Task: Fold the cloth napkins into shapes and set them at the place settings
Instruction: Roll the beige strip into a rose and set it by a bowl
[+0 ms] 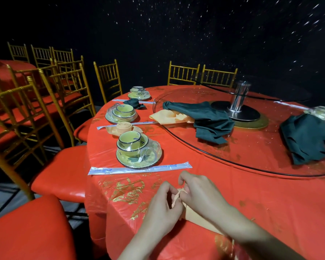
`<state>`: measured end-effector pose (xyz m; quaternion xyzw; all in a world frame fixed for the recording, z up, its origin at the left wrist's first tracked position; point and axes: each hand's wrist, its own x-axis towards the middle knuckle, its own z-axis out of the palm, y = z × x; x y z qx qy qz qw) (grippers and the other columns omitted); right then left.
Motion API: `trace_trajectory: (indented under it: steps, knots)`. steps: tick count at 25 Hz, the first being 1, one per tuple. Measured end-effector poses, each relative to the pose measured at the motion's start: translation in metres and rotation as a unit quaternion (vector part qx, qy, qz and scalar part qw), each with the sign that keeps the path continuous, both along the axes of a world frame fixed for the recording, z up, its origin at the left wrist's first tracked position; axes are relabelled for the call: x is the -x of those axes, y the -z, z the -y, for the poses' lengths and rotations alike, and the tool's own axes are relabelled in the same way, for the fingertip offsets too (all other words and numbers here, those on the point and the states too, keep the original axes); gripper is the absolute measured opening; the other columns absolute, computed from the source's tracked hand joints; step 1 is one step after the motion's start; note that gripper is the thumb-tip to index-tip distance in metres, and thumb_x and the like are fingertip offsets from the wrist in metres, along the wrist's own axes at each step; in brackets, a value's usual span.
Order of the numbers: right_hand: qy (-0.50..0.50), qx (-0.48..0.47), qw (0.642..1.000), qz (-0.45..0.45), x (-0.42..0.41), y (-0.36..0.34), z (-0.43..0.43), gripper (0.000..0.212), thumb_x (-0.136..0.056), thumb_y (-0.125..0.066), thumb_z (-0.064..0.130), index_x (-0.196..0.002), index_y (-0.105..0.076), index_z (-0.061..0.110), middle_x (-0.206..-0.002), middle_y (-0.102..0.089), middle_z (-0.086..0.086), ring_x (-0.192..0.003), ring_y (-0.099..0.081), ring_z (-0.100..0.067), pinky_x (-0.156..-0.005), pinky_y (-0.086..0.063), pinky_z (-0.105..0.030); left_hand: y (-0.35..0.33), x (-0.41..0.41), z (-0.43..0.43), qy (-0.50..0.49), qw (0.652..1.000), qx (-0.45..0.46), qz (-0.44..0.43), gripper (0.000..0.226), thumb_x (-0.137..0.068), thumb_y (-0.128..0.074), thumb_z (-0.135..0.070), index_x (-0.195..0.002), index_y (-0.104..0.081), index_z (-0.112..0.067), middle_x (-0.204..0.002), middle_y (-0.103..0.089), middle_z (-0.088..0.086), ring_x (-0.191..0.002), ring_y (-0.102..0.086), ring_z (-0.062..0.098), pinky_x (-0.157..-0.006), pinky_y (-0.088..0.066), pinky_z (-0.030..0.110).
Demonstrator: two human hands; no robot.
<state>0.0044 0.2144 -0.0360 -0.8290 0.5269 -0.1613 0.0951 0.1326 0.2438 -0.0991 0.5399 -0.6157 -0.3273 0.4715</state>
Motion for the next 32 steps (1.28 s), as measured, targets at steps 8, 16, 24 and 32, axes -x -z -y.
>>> trace_trajectory:
  steps: [8, 16, 24, 32]
  knots:
    - [-0.128, -0.158, 0.971, 0.128, 0.039, -0.004, 0.027, 0.018, -0.082, -0.065, 0.011, -0.083, -0.067, 0.029, -0.086, -0.065, 0.008, -0.083, -0.057, -0.002, -0.08, -0.044, -0.022, -0.007, 0.0, -0.004, 0.011, 0.999, -0.012, -0.034, 0.033, -0.058, -0.051, -0.048, -0.088, -0.062, -0.037, -0.088, -0.067, -0.01, -0.081, -0.06, 0.005, -0.075, -0.05, 0.031]
    - [-0.161, -0.201, 0.949, 0.179, 0.033, -0.001, 0.029, 0.022, -0.084, -0.066, 0.003, -0.08, -0.061, 0.024, -0.077, -0.062, 0.012, -0.073, -0.055, 0.006, -0.071, -0.042, -0.015, -0.011, 0.0, -0.011, 0.027, 0.999, -0.029, 0.002, 0.033, -0.056, -0.058, -0.061, -0.082, -0.06, -0.04, -0.081, -0.066, -0.012, -0.073, -0.057, -0.001, -0.068, -0.045, 0.022]
    - [-0.062, -0.052, 0.995, 0.05, 0.032, -0.005, -0.003, 0.018, -0.065, -0.057, 0.053, -0.072, -0.056, 0.036, -0.074, -0.056, 0.014, -0.069, -0.054, -0.006, -0.068, -0.046, -0.023, -0.005, 0.002, -0.005, 0.008, 1.0, -0.027, 0.01, 0.028, -0.064, -0.048, -0.055, -0.084, -0.066, -0.047, -0.089, -0.07, -0.022, -0.085, -0.062, -0.006, -0.076, -0.047, 0.018]
    - [0.04, 0.051, 0.988, -0.141, 0.001, -0.003, -0.01, 0.023, -0.079, -0.061, 0.025, -0.1, -0.056, 0.018, -0.101, -0.061, -0.001, -0.094, -0.061, -0.026, -0.072, -0.045, -0.031, -0.004, 0.007, -0.011, 0.006, 0.996, 0.008, 0.088, 0.03, -0.084, -0.056, -0.028, -0.114, -0.06, -0.029, -0.099, -0.064, -0.011, -0.083, -0.056, 0.004, -0.069, -0.036, 0.01]
